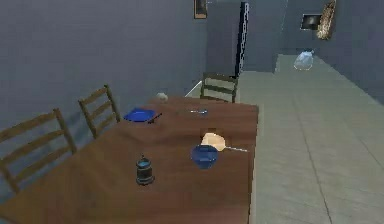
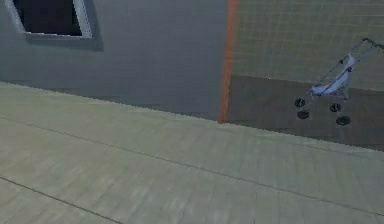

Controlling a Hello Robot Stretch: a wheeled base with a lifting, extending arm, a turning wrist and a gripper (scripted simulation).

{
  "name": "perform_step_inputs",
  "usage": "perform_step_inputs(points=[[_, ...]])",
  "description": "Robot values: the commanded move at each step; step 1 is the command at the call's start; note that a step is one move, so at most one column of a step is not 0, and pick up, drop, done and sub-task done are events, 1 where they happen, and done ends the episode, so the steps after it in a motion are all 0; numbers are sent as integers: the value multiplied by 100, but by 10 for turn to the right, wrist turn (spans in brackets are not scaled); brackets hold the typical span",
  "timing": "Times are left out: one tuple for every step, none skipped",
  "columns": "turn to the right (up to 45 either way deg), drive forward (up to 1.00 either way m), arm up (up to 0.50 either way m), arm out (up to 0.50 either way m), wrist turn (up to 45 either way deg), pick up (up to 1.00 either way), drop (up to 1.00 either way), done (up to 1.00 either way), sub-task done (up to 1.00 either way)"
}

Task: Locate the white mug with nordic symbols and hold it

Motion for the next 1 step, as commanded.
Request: perform_step_inputs(points=[[-450,0,0,0,0,0,0,0,0]])
